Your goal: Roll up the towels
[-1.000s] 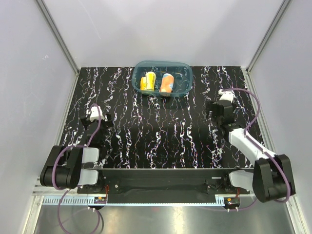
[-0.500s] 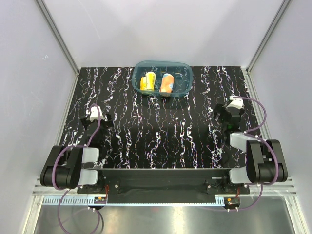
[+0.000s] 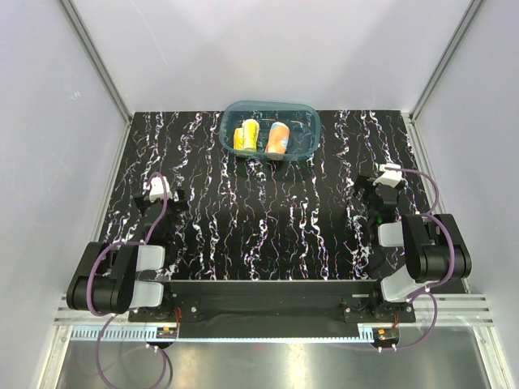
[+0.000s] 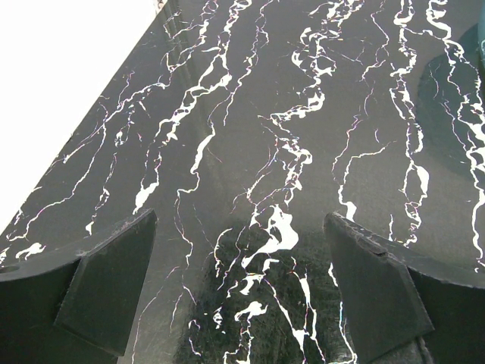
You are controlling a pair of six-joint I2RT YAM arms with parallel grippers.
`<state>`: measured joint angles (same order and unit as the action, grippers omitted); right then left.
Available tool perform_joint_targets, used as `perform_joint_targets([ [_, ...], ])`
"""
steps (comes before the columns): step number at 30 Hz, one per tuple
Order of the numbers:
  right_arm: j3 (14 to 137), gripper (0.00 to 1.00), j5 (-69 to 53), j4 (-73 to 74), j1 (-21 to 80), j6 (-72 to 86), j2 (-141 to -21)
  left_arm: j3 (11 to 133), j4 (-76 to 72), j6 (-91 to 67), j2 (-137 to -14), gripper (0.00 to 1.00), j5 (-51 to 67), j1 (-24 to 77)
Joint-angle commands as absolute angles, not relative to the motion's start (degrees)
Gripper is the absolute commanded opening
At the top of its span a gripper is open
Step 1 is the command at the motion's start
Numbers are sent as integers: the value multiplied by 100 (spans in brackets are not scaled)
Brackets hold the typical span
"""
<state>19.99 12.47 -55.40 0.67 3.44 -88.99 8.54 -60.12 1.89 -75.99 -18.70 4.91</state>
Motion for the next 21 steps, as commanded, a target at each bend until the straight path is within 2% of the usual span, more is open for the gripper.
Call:
perform_joint_targets([
  [1,2039,100,1283,-6100,35,264,-8842,993,-6583,123,-7629,99,-1846,457],
  [21,2048,100,1283,-6117,35,264,-8868,1090,-6372,35,-7611,99,-1600,299],
])
